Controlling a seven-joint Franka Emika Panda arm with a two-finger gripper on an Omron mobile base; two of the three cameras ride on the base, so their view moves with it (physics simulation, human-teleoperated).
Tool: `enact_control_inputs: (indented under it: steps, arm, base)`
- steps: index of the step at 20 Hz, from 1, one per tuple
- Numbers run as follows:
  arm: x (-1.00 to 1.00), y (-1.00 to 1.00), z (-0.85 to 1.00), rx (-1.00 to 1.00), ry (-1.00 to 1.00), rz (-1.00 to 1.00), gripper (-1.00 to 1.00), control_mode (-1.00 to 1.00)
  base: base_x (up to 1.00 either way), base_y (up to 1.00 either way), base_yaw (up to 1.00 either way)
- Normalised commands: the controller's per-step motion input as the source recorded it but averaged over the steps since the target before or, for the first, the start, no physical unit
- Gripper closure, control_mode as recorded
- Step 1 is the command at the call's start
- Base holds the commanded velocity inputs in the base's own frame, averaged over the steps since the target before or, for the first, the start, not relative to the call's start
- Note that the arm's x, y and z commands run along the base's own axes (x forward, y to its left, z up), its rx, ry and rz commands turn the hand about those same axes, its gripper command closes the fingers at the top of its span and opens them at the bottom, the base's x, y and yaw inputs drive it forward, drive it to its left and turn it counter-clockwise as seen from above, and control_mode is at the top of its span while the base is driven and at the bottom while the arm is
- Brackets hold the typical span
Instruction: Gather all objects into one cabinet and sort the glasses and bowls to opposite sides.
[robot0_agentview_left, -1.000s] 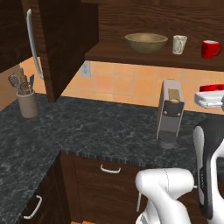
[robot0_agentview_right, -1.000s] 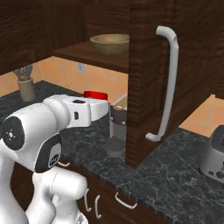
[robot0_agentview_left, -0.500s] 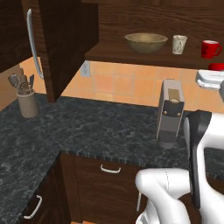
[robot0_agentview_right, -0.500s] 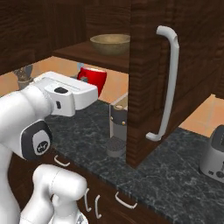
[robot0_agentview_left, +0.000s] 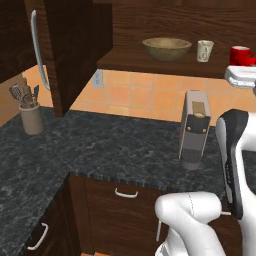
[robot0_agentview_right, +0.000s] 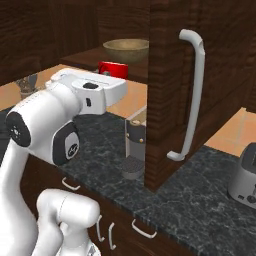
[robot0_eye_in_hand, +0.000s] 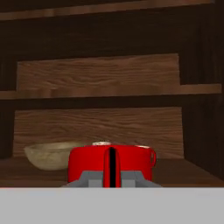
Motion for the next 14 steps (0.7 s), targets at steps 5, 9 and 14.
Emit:
enact_control_inputs:
  steps: [5,9,14]
  arm:
    - [0.39,-0.07,0.00,-0.02,-0.42,0.01,1.00,-1.00]
    - [0.41,0.00,0.00,0.00,-0.26,0.00,1.00,-1.00]
    - [0.53,-0.03,0.00,0.00,0.00,0.00,1.00,-1.00]
  base:
    - [0.00,0.00,0.00]
    - [0.00,0.00,0.00]
    - [0.00,0.00,0.00]
